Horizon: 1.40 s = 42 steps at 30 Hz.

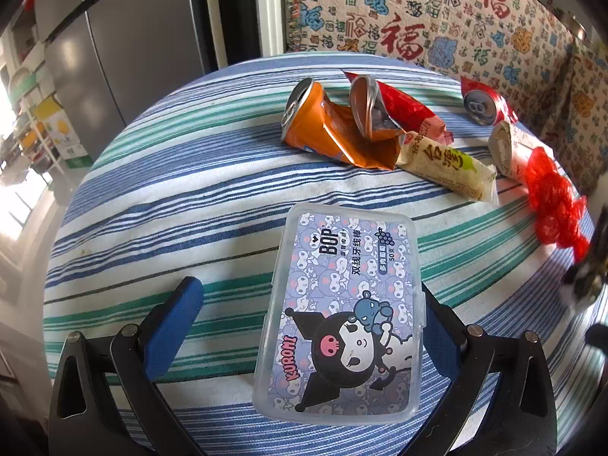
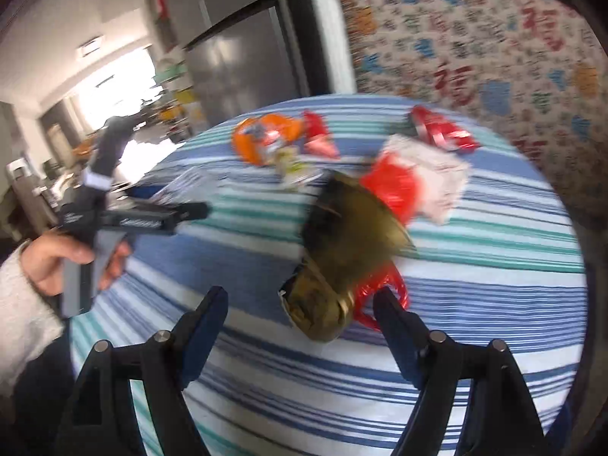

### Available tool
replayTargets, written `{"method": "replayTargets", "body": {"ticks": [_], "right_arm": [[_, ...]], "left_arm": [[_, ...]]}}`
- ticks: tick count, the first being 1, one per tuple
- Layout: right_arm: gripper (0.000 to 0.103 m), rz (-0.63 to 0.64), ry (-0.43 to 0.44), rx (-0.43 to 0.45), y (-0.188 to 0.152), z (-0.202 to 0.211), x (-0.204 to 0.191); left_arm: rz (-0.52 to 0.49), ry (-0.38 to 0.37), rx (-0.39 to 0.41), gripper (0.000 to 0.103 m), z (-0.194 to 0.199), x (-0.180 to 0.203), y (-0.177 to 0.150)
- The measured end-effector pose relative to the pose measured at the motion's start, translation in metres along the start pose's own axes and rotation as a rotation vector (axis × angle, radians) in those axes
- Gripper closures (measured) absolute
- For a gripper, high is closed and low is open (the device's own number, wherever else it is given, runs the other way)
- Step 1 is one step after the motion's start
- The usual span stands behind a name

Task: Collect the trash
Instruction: 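Grasp the gold foil package with the right tool while the left tool holds the box, then carry the box and gold package over the wastebasket while opening both tools to drop them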

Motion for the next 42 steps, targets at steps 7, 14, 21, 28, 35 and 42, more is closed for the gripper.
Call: {"method": "replayTargets", "body": {"ticks": [7, 14, 21, 28, 35, 42], "right_arm": [[0.022, 0.040, -0.089, -0.081, -0.008, 0.005, 0.000], [0.022, 0.231, -0.197, 0.073, -0.004, 0.039, -0.036], [0.022, 0.200, -0.057, -0.088, -0.011, -0.010, -0.050], [0.020, 0.206, -0.083, -0.104, 0.000, -0.037, -0.055], [0.020, 0.202, -0.086, -0.106, 0.004, -0.039, -0.055], [0.055, 0.192, -0.056, -0.076, 0.015, -0.036, -0.064]], "left_arm": [[0.000, 0.000, 0.000, 0.000, 0.000, 0.000, 0.000], [0.000, -0.001, -0.001, 0.000, 0.000, 0.000, 0.000], [-0.050, -0.038, -0.002, 0.000, 0.001, -0.003, -0.001], [-0.073, -0.049, -0.004, 0.000, 0.004, -0.009, -0.005], [-0.091, -0.065, -0.024, 0.000, 0.005, -0.010, -0.006], [-0.105, -0.082, -0.014, 0.015, 0.014, -0.014, -0.010]]}}
Point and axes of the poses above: each gripper's, at about its wrist camera, not at the fingertips, and z roughly against the way its jaws point, x to its right, y to its top, the point moved 3 cm from there along -z, roughly the way its jaws point
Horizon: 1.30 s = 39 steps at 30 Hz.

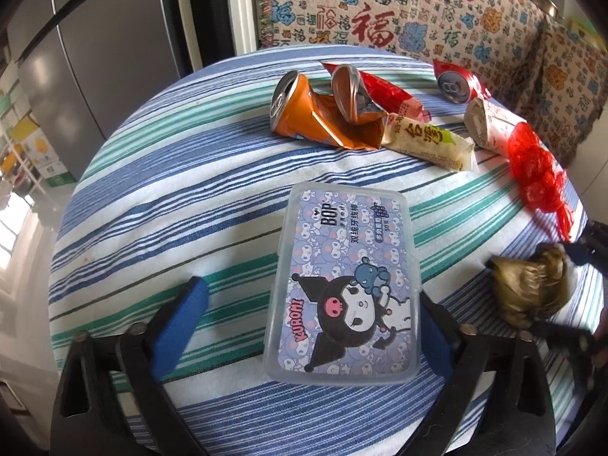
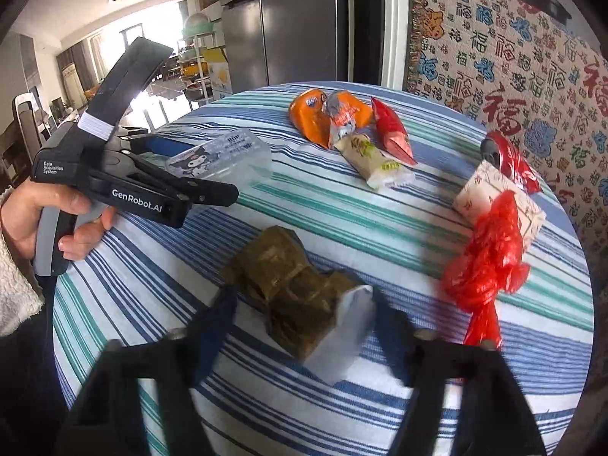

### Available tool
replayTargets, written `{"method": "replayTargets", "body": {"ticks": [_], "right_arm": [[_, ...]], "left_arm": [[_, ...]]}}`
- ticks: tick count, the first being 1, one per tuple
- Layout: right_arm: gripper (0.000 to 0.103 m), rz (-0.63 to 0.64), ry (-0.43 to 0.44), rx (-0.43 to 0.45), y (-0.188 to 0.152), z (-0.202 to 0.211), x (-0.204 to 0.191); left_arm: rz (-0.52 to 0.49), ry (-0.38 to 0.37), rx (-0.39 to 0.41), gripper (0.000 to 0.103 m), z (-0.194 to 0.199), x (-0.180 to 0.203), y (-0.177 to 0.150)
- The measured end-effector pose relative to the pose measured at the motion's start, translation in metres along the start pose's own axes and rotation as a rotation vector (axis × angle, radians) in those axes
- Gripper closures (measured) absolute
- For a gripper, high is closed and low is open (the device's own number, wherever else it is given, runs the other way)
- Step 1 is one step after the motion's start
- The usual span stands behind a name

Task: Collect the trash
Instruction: 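Carry the box and gold package over the wastebasket while opening both tools to drop them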

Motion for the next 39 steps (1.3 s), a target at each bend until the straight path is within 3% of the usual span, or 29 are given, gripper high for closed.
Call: {"method": "replayTargets", "body": {"ticks": [2, 3, 14, 21, 28, 39], "right_arm": [[0.057, -0.015, 0.009, -0.016, 0.003, -0.002, 0.000], [0.057, -0.017, 0.016, -0.015, 0.004, -0.001, 0.000], [0.058, -0.107, -0.035, 0.032, -0.002, 0.037, 0.020], [0.058, -0.232, -0.088, 0.097, -0.020, 0.085, 0.060], [0.058, -0.357, -0.220, 0.156, -0.059, 0.150, 0.109], [0.058, -0.573, -0.490, 0.147, -0.142, 0.232, 0.191]], "left_arm": [[-0.011, -0.008, 0.017, 0.038, 0.005, -0.001, 0.000], [-0.013, -0.011, 0.022, 0.040, 0.008, -0.002, 0.000], [0.004, -0.075, 0.077, 0.041, 0.033, -0.001, -0.005], [-0.088, -0.111, 0.125, 0.041, 0.053, 0.045, -0.004], [-0.182, -0.226, 0.180, 0.041, 0.083, 0.121, 0.006], [-0.340, -0.470, 0.185, 0.041, 0.107, 0.291, 0.012]]}}
Point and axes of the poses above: each gripper's, at about its wrist camera, not at the fingertips, and z roughly against the way its jaws point, x to its right, y to its top, the point moved 3 cm from there along -z, roughly the way its jaws point
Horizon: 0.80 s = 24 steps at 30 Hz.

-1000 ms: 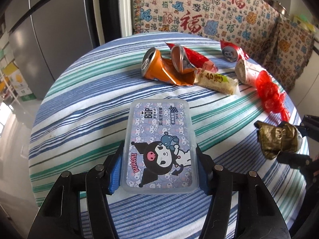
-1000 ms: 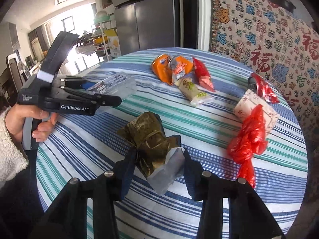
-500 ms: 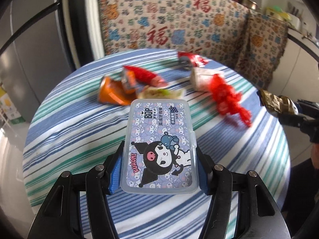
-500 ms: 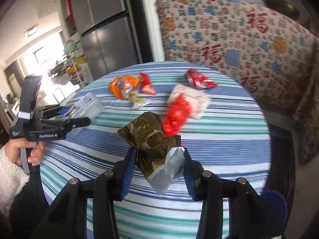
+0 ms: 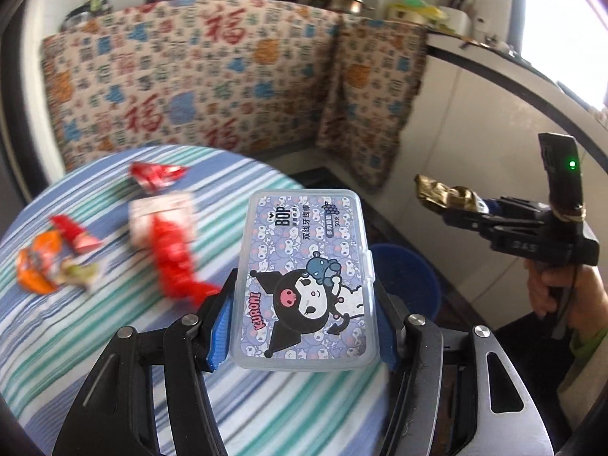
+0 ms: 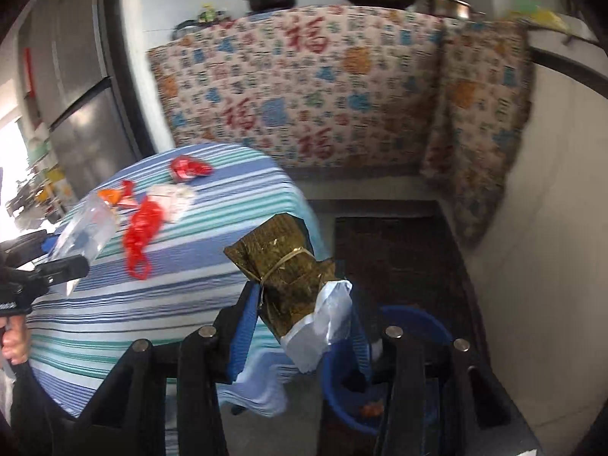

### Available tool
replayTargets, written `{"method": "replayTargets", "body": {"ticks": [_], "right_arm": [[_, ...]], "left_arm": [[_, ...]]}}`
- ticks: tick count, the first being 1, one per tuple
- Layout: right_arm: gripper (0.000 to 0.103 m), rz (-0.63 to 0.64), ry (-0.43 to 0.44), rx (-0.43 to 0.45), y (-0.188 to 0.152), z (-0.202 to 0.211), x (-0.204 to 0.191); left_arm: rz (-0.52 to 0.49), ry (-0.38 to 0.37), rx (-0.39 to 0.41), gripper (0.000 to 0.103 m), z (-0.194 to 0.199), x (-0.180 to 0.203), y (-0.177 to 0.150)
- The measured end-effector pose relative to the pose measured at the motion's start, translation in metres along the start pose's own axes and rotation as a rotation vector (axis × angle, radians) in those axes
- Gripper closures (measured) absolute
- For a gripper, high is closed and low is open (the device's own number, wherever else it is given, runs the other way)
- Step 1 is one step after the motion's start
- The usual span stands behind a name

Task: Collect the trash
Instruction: 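Carry the box and gold package over the wastebasket while opening both tools to drop them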

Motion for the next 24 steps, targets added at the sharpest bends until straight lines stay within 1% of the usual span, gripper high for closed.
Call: {"method": "replayTargets", "body": {"ticks": [3, 5, 10, 14, 17, 21, 24], "right_arm": [[0.058, -0.044, -0.066, -0.013, -0.007, 0.002, 0.031], [0.058, -0.072, -0.093, -0.025, -0.014, 0.004, 0.051], [0.058, -0.115, -0.140, -0.060, -0.028, 0.005, 0.095], [0.058, -0.125, -0.172, -0.086, -0.040, 0.000, 0.122], [0.057, -0.137, -0.168, -0.113, -0.047, -0.006, 0.139], [0.057, -0.129, -0.166, -0.145, -0.050, -0.016, 0.152], [0.057, -0.124, -0.167, -0.164, -0.052, -0.024, 0.160]], "left_arm": [[-0.045, -0.053, -0.012, 0.041, -0.022, 0.041, 0.009], [-0.071, -0.086, -0.024, 0.041, -0.040, 0.067, 0.015], [-0.102, -0.138, -0.053, 0.041, -0.080, 0.115, 0.023], [-0.093, -0.166, -0.074, 0.041, -0.110, 0.130, 0.026], [-0.095, -0.175, -0.092, 0.041, -0.130, 0.136, 0.028], [-0.109, -0.175, -0.113, 0.041, -0.153, 0.142, 0.030], [-0.100, -0.173, -0.127, 0.041, -0.166, 0.142, 0.030]]}}
Point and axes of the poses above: each gripper's, at about its wrist camera, not at the fingertips, and z roughly against the way its jaws point, x to its right, y to its top, the point moved 3 cm from there along -z, roughly the way its jaws point
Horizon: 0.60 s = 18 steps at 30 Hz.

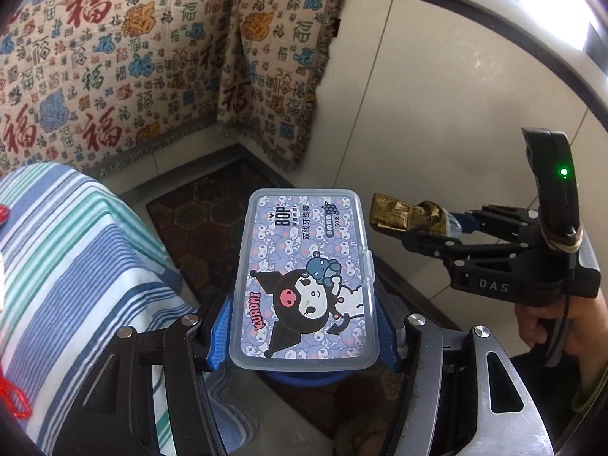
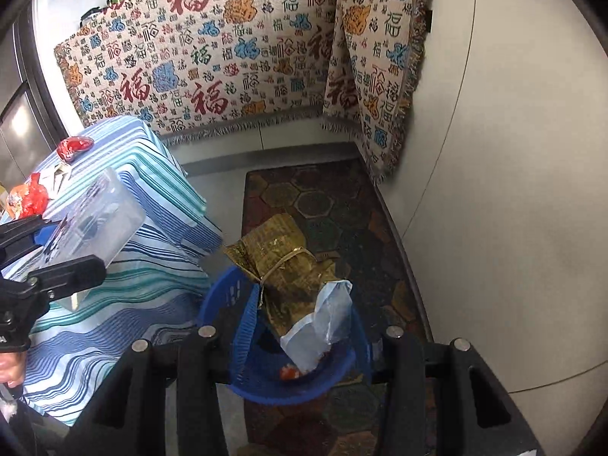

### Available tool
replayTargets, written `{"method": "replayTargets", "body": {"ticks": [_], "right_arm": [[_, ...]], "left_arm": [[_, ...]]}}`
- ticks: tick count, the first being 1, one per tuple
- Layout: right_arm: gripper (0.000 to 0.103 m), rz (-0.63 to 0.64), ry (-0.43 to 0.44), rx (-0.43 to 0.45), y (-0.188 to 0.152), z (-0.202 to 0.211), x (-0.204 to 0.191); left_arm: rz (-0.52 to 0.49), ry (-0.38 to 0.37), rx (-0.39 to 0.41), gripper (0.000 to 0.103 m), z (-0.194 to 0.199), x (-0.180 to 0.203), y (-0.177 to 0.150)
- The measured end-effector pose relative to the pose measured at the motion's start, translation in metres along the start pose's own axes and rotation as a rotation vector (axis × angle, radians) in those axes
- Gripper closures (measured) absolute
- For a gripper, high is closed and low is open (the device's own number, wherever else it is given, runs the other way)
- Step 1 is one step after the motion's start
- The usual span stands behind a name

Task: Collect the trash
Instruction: 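Carry the box and gold package over the wastebasket while opening both tools to drop them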

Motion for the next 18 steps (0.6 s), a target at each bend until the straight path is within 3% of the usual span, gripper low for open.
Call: {"method": "replayTargets", "body": {"ticks": [10, 13, 16, 18], "right_arm": [[0.055, 0.019, 0.004, -0.033, 0.002, -0.017, 0.006], [0.048, 0.042, -0.002, -0.039, 0.000, -0.022, 0.005], [0.034, 0.064, 0.005, -0.029, 0.000, -0.024, 0.002], [0.034, 0.078, 0.004, -0.026, 0.000, -0.022, 0.000]], "left_arm": [[-0.011, -0.015, -0.046, 0.040, -0.040, 0.003, 0.005], [-0.006, -0.027, -0.046, 0.040, -0.048, 0.003, 0.009], [-0.015, -0.035, -0.031, 0.014, -0.053, 0.004, 0.011], [-0.021, -0.036, -0.017, 0.011, -0.055, 0.005, 0.015]]}}
Point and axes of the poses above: each gripper's, at about its wrist camera, not at the fingertips, and z roughly against the way its jaws point, x to its right, y to its top, the point moved 3 cm from there along -z, roughly the way its jaws point
